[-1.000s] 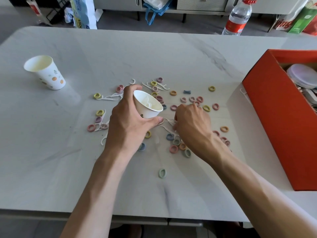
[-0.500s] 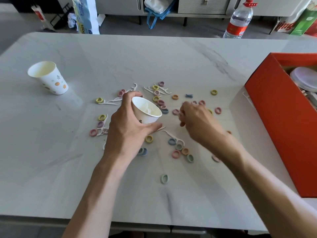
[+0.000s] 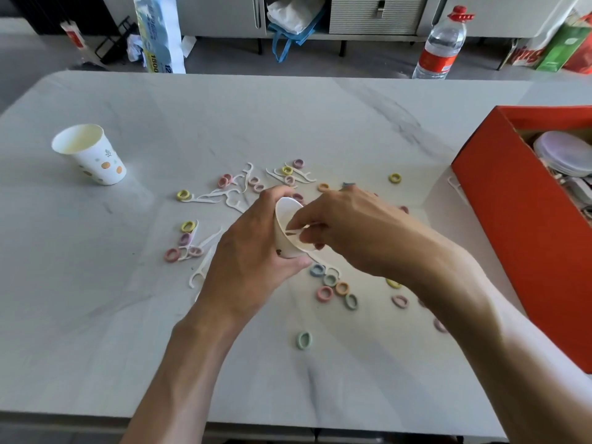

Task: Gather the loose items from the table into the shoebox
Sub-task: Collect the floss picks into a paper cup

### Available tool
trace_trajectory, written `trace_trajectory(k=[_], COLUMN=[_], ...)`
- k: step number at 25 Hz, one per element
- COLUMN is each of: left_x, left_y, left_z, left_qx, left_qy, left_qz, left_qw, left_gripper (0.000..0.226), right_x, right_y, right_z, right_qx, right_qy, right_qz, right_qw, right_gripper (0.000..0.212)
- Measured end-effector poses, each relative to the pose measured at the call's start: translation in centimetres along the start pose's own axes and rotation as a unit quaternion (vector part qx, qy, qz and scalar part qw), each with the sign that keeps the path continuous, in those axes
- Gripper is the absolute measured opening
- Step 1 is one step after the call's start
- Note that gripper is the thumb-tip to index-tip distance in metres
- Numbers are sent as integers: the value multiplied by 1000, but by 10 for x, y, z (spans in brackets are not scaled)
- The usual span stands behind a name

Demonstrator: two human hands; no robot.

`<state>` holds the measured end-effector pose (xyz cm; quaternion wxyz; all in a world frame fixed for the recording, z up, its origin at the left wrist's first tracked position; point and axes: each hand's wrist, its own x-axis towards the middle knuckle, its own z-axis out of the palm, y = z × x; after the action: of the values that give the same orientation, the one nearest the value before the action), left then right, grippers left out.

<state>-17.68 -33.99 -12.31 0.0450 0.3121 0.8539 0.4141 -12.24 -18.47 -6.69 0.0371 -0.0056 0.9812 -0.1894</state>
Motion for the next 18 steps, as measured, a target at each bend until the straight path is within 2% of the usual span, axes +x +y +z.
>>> trace_trajectory(k=[8, 11, 15, 18], left_x=[-1, -1, -1, 0], left_y=[4, 5, 4, 2], left_z=[2, 0, -2, -6], left_qx=[-6, -33, -54, -79], left_qy=[-7, -11, -11, 5], left_qz=[8, 2, -15, -29], left_qw=[1000, 999, 998, 996], left_gripper=[83, 82, 80, 78], right_x=[3, 4, 8, 9], right_y=[8, 7, -1, -1], right_z=[-3, -2, 8, 9], right_qx=[84, 130, 235, 352], right_qy=[-18, 19, 76, 18], right_qz=[21, 31, 46, 52], right_qw=[996, 991, 968, 934], right_gripper=[28, 22, 20, 28])
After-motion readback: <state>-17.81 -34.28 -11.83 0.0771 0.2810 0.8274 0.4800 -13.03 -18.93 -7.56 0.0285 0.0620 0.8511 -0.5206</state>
